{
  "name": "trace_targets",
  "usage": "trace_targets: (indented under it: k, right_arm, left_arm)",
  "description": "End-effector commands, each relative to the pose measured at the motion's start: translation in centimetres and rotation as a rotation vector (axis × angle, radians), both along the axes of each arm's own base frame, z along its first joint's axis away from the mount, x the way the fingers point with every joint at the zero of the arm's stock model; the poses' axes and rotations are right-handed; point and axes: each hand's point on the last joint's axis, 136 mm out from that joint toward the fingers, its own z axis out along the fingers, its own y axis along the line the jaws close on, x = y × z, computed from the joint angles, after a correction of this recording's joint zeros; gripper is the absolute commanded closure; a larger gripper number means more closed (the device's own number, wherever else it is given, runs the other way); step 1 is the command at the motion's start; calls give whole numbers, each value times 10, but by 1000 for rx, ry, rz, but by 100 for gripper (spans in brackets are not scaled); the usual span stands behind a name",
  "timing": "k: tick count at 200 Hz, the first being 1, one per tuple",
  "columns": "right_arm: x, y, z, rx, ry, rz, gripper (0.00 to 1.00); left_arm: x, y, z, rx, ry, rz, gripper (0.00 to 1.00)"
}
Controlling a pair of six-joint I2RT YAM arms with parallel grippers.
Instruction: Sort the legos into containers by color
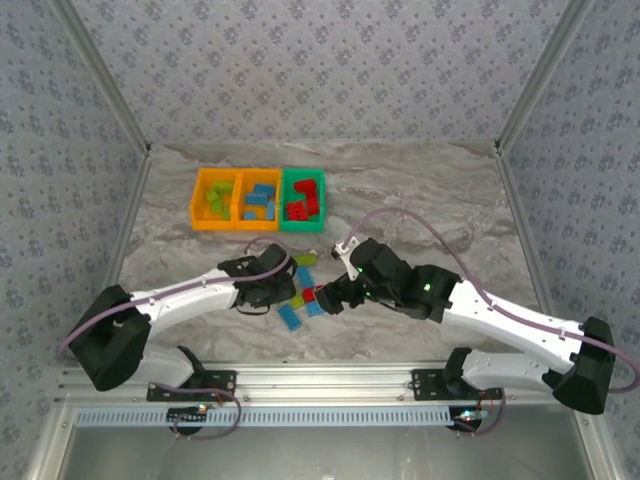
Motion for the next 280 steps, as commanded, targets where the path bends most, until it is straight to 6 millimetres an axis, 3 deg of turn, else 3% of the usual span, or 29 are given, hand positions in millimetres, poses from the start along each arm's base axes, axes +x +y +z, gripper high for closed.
trace_targets:
  k: [1,66,109,142,167,185,222,249,261,280]
  right_arm:
    - [7,4,13,17,-30,-21,2]
    - [10,14,6,1,-1,-19,2]
    - [11,18,7,4,7,-20,1]
    - [11,26,7,-2,17,1,1]
    - [7,35,2,-15,40,34,1]
    - [4,39,-4,-28,58,51,1]
    - [-15,54,-14,-23,118,151,1]
    - [-12,54,-14,-31,107,138,1]
    - [-11,54,-13,-31,99,132,1]
    - [-10,55,-13,-32,95,134,1]
  left_arm:
    - [2,5,-8,17,-12,44,43]
    - [-4,14,-28,54,-1,35,47]
    - [-14,34,-27,82,-15,50,47]
    - [-16,38,-28,95,-18,20,43]
    - [-12,38,-29,97,-18,13,53]
    - [-7,40,-26,94,-27,16,63]
    - [4,42,-10,48,-66,23,64]
    - [13,45,10,20,-124,42,64]
    - [17,48,17,21,-150,52,57]
    - [22,49,24,20,-169,49,31]
